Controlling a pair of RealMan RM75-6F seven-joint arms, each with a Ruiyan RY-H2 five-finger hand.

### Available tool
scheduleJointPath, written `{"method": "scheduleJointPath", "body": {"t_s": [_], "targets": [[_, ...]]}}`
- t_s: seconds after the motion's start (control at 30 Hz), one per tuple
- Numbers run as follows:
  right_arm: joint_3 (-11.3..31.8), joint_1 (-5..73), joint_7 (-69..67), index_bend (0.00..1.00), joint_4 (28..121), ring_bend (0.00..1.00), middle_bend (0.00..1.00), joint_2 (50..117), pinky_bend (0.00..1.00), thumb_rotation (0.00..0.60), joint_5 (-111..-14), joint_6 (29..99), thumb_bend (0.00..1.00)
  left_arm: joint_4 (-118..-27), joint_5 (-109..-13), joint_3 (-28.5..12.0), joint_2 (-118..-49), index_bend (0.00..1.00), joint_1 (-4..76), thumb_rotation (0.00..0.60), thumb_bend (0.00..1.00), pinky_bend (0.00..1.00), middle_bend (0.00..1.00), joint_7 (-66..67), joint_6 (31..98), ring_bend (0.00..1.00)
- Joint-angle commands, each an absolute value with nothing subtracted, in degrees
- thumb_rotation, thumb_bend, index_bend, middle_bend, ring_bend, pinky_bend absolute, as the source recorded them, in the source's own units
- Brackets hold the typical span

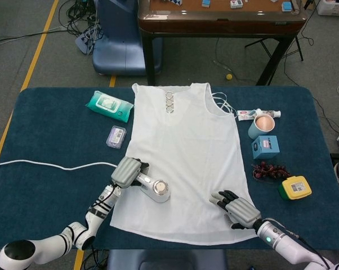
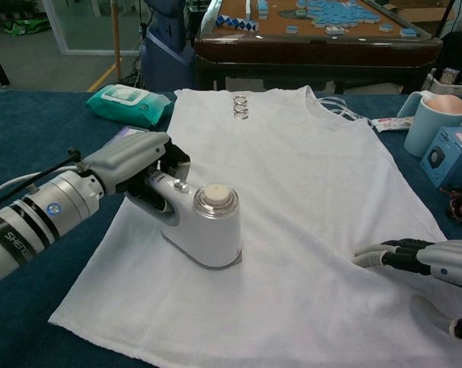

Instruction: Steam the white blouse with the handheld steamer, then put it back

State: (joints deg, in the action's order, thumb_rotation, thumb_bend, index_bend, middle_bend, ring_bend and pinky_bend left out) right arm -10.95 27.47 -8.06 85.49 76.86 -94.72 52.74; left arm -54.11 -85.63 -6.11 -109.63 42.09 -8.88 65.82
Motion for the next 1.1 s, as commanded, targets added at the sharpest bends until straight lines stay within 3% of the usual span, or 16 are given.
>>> {"method": "scheduleJointPath", "body": {"t_s": [0.03, 0.63, 0.87, 1.1], "targets": [[-11.1, 27.4, -8.0, 0.00, 85.6, 0.00, 0.07, 76.8, 0.02, 0.600, -94.8, 52.8, 0.71, -56.9, -86.7, -4.6, -107.8, 0.84, 41.4, 0.600, 0.20, 0.61, 0.74, -7.1, 65.8, 0.62], [-11.6, 27.4, -7.8, 0.00, 86.2, 0.00, 0.07, 76.4, 0.02, 0.600, -95.2, 53.4, 0.71, -72.6, -88.0, -1.5, -99.0, 0.84, 39.3, 0.600, 0.20, 0.57, 0.73, -2.8, 64.1, 0.61], [-11.8, 27.4, -7.9, 0.00, 86.0, 0.00, 0.07, 76.5, 0.02, 0.600, -95.1, 53.3, 0.71, -77.0, -85.5, -5.1, -96.5, 0.84, 40.6, 0.600, 0.20, 0.57, 0.73, -3.2, 62.5, 0.61], [-11.6, 27.6, -7.7, 0.00, 86.1, 0.00, 0.07, 76.6, 0.02, 0.600, -94.8, 53.2, 0.71, -72.8, -81.9, -10.0, -99.5, 0.84, 43.0, 0.600, 0.20, 0.57, 0.73, -6.3, 60.7, 0.61]]}}
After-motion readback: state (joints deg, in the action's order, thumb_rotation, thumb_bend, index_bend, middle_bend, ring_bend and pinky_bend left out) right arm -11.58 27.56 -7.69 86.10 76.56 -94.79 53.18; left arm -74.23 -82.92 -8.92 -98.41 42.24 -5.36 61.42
